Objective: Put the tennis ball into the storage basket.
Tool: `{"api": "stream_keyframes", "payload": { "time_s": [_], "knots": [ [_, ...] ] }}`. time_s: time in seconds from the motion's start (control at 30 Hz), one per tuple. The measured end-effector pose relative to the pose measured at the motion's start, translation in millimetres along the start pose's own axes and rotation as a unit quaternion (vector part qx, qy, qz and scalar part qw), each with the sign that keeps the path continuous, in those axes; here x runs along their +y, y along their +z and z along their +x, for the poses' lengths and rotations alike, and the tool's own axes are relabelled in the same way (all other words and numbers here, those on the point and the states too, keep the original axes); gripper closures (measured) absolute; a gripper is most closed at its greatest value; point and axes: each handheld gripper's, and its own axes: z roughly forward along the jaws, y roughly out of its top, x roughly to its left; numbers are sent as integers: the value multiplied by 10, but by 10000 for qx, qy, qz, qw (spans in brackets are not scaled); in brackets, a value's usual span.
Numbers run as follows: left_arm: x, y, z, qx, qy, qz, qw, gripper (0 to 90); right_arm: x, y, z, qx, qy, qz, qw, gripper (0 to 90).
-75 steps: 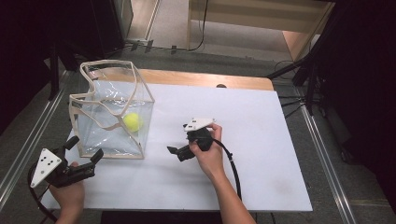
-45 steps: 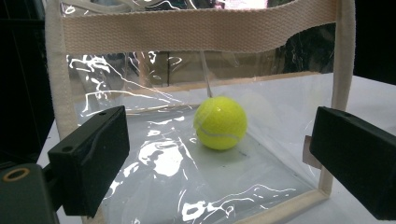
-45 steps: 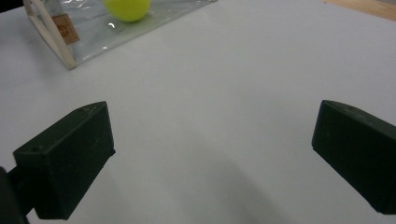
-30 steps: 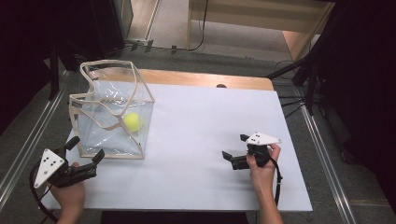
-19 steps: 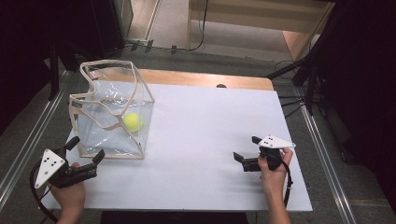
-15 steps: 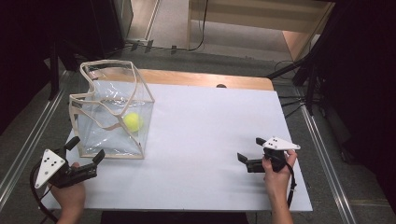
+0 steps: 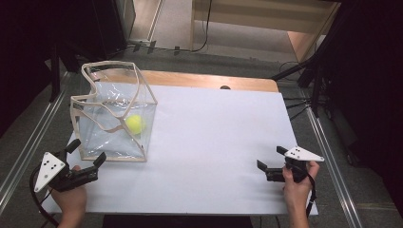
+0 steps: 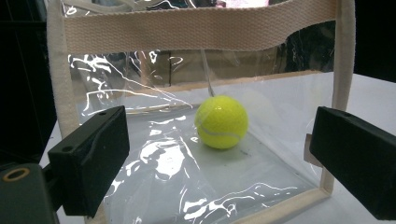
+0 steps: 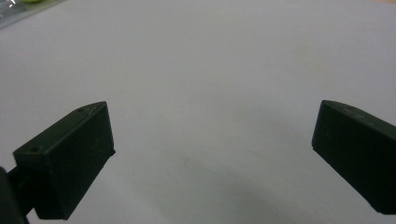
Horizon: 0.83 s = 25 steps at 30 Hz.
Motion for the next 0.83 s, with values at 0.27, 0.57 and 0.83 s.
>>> {"api": "stream_keyframes", "payload": {
  "time_s": [0.27, 0.57, 0.83],
  "knots": [
    [-2, -11, 1, -4, 21, -7, 10000, 54, -95, -131, -110, -2, 130, -138, 9998, 0],
    [0, -30, 19, 30, -54, -32, 10000, 53, -278, -254, -207, -123, 176, -227, 9995, 0],
    [-3, -60, 51, 3, -116, -136, 9998, 53, -370, -316, -234, -158, 382, -417, 9983, 0]
  ]
}}
